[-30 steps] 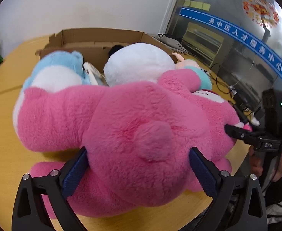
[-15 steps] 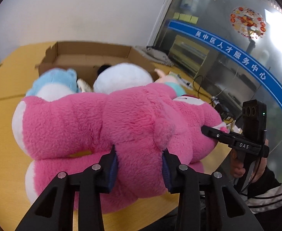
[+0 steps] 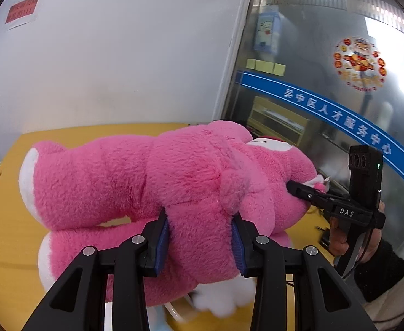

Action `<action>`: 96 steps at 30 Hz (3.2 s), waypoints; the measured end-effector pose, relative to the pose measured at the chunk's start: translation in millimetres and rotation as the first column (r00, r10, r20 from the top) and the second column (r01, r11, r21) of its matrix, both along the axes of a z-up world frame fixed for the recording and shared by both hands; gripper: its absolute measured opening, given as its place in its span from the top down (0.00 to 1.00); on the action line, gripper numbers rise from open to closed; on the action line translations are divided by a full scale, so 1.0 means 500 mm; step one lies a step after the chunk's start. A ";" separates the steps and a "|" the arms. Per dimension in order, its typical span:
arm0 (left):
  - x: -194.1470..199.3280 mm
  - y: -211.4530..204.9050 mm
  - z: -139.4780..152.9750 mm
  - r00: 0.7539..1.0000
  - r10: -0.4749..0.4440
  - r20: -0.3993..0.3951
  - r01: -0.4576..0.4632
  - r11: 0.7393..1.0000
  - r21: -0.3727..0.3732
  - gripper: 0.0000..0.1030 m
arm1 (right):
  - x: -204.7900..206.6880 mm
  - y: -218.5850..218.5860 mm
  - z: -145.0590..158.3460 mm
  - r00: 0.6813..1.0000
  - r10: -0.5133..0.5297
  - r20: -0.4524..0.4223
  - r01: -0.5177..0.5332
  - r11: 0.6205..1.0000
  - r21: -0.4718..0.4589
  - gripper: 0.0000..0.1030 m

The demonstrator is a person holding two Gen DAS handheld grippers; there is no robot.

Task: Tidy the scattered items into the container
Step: 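Carry the pink bear over the cardboard box and open both grippers, then raise both open grippers away from the box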

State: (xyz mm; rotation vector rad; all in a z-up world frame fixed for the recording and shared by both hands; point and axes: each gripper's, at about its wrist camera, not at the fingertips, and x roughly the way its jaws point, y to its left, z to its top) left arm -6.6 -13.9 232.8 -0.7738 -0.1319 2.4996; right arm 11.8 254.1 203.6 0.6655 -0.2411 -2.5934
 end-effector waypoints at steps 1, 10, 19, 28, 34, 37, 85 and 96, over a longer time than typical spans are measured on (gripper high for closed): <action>-0.050 -0.002 0.001 1.000 0.003 0.012 -0.003 1.000 0.000 0.61 | -0.052 0.001 0.003 1.000 0.003 0.018 -0.002 1.000 -0.006 0.49; -0.494 0.021 -0.085 0.987 0.013 0.158 -0.007 0.999 -0.038 0.61 | -0.471 0.037 -0.053 0.985 -0.084 0.148 0.088 0.996 -0.023 0.49; -0.680 0.066 -0.333 0.919 0.070 0.388 -0.024 0.992 -0.123 0.60 | -0.646 0.060 -0.265 0.866 -0.232 0.442 0.206 0.973 0.106 0.42; -0.605 0.058 -0.261 0.938 0.131 0.322 -0.056 0.971 -0.232 0.44 | -0.627 0.096 -0.233 0.862 -0.236 0.449 0.236 0.970 0.056 0.20; -0.342 0.030 -0.097 0.986 0.158 0.048 -0.144 0.966 -0.214 0.00 | -0.446 0.095 -0.109 0.908 -0.317 0.273 0.277 0.945 0.175 0.17; -0.211 0.044 -0.058 0.978 0.205 -0.039 -0.209 0.959 -0.194 0.00 | -0.328 0.088 -0.067 0.916 -0.338 0.217 0.308 0.938 0.162 0.17; 0.037 0.073 -0.116 0.955 0.294 0.045 -0.286 0.950 -0.125 0.00 | -0.047 -0.046 -0.054 0.940 -0.317 0.130 0.262 0.909 0.324 0.17; 0.035 0.071 -0.127 0.957 0.285 0.059 -0.276 0.953 -0.128 0.00 | -0.048 -0.040 -0.062 0.937 -0.319 0.142 0.261 0.910 0.324 0.17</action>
